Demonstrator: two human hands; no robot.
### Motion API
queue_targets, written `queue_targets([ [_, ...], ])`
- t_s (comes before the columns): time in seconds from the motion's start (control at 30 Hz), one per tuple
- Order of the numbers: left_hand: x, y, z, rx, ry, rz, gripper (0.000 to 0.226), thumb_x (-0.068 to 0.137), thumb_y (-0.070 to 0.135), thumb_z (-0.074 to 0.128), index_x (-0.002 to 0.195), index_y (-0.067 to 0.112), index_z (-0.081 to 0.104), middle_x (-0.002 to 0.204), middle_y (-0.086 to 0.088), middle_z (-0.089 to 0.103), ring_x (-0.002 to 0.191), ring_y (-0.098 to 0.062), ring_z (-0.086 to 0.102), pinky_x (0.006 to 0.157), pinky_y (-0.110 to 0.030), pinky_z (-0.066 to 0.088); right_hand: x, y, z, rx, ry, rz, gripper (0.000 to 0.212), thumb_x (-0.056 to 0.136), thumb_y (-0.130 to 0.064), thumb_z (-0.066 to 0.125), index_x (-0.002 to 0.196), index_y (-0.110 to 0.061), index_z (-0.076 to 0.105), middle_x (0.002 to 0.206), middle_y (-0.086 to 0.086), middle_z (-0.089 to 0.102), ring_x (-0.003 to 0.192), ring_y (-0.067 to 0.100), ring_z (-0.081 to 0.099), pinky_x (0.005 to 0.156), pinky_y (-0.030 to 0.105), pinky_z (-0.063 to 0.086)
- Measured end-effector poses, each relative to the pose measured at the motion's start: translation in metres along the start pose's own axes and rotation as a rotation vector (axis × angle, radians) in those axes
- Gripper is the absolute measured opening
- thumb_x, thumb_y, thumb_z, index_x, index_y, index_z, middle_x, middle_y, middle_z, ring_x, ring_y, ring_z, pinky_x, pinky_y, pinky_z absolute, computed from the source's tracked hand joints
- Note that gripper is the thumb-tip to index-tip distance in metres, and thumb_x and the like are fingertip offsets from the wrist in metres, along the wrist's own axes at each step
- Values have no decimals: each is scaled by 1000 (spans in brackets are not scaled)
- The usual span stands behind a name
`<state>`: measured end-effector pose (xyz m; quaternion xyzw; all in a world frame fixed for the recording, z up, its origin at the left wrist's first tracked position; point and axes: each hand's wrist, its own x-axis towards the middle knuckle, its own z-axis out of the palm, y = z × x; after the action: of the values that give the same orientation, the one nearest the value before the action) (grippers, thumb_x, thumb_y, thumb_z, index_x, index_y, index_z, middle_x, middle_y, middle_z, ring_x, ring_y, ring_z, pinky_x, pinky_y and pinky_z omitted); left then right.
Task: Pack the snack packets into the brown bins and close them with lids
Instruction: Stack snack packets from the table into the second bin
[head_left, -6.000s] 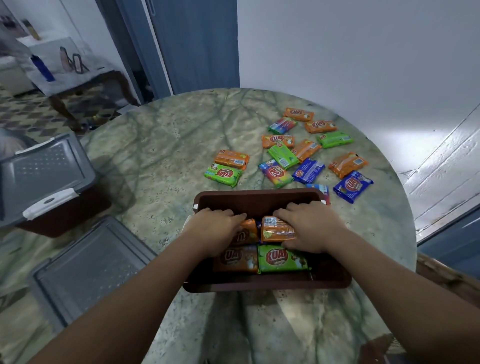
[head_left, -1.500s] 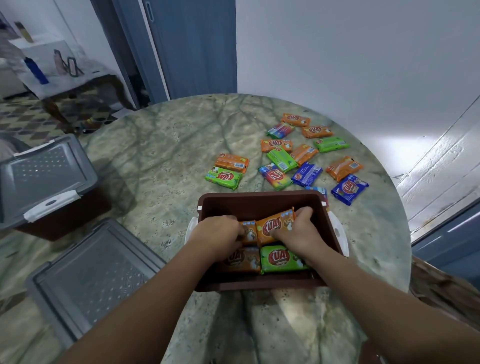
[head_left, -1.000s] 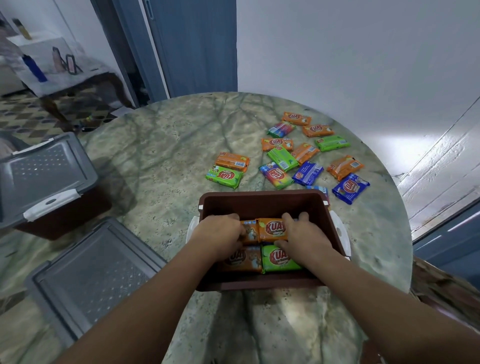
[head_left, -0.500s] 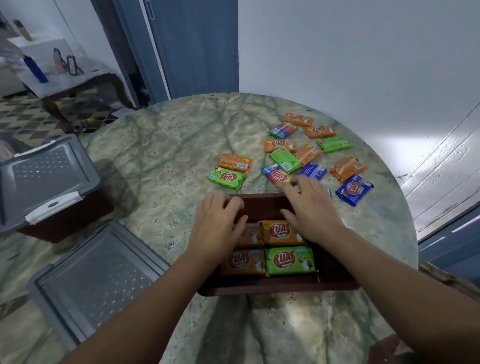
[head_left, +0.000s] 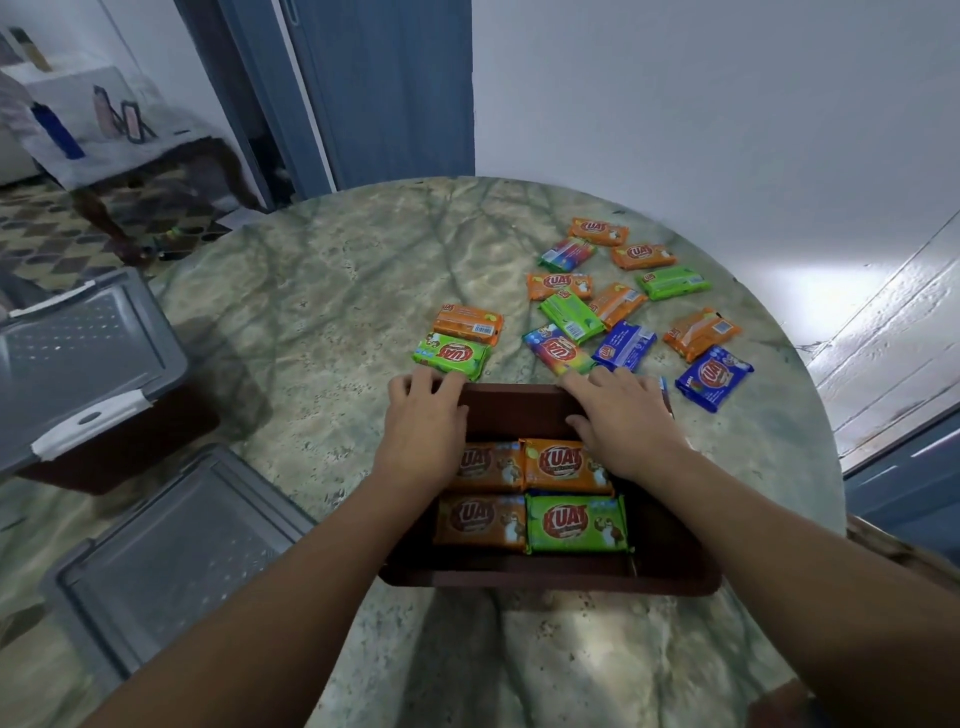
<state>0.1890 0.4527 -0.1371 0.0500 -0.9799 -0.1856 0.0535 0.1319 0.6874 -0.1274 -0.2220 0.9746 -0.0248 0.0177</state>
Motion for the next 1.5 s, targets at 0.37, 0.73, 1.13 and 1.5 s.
queue_targets([
  [0.37, 99, 21, -29, 57, -129, -8, 29, 99, 38, 49, 79, 21, 60, 74, 0, 58, 72, -25, 57, 57, -32, 35, 65, -1, -25, 389, -165, 212, 50, 106, -57, 31, 117, -22, 66, 120, 10, 66, 116, 32, 58, 94, 42, 48],
  [0.73, 161, -14, 23, 385, -563, 72, 48, 95, 19, 62, 140, 11, 51, 139, -17, 52, 121, -33, 56, 95, -38, 48, 148, 24, 22, 74, -415, 166, 62, 96, -54, 55, 148, -21, 46, 147, 20, 44, 133, 41, 45, 109, 46, 41],
  [1.13, 174, -4, 32, 268, -532, 76, 59, 90, 21, 74, 144, 12, 52, 141, -14, 56, 125, -31, 55, 95, -35, 46, 148, 22, 31, 128, -312, 96, 29, 88, -50, 69, 93, -21, 68, 109, 7, 61, 103, 29, 62, 80, 35, 51],
  [1.5, 174, -14, 47, 374, -525, 91, 70, 76, 29, 86, 137, 21, 54, 137, -10, 52, 125, -30, 48, 101, -43, 45, 147, 22, 45, 196, -340, 185, 68, 84, -18, 78, 134, -22, 31, 135, 26, 43, 121, 46, 48, 88, 44, 46],
])
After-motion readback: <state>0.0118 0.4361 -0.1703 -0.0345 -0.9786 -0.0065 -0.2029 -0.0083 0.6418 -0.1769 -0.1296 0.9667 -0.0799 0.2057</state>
